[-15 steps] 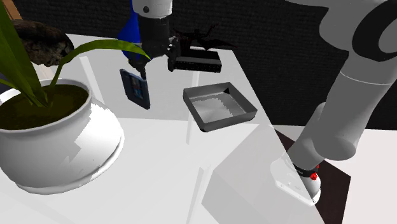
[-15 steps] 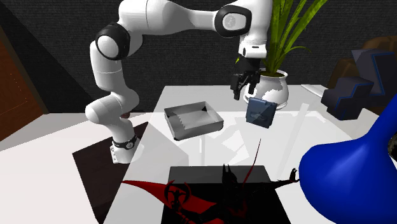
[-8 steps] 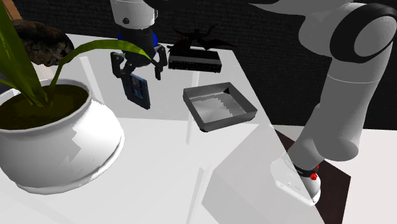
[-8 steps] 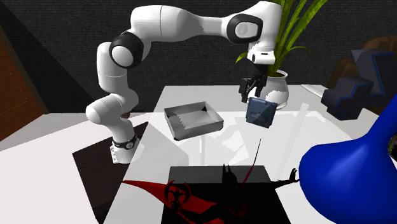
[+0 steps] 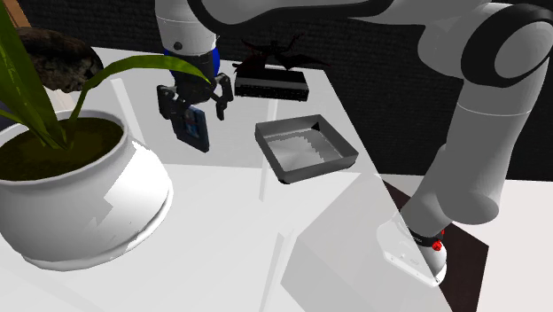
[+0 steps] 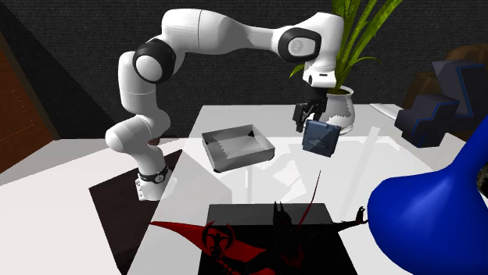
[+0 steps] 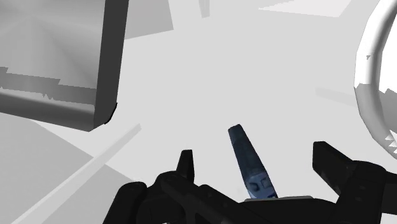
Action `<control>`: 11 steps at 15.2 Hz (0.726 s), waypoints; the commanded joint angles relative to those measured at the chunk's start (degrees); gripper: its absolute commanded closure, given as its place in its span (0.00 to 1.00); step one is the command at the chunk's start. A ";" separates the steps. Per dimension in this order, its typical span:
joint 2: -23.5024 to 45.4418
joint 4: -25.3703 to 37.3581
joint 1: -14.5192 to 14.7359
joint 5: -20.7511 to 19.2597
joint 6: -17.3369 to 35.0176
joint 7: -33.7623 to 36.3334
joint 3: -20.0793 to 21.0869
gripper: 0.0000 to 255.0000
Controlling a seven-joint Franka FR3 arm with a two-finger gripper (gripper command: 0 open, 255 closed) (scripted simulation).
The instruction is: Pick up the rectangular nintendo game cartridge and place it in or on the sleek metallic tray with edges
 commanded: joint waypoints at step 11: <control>-0.08 -0.12 -0.03 0.04 0.05 -0.02 0.00 1.00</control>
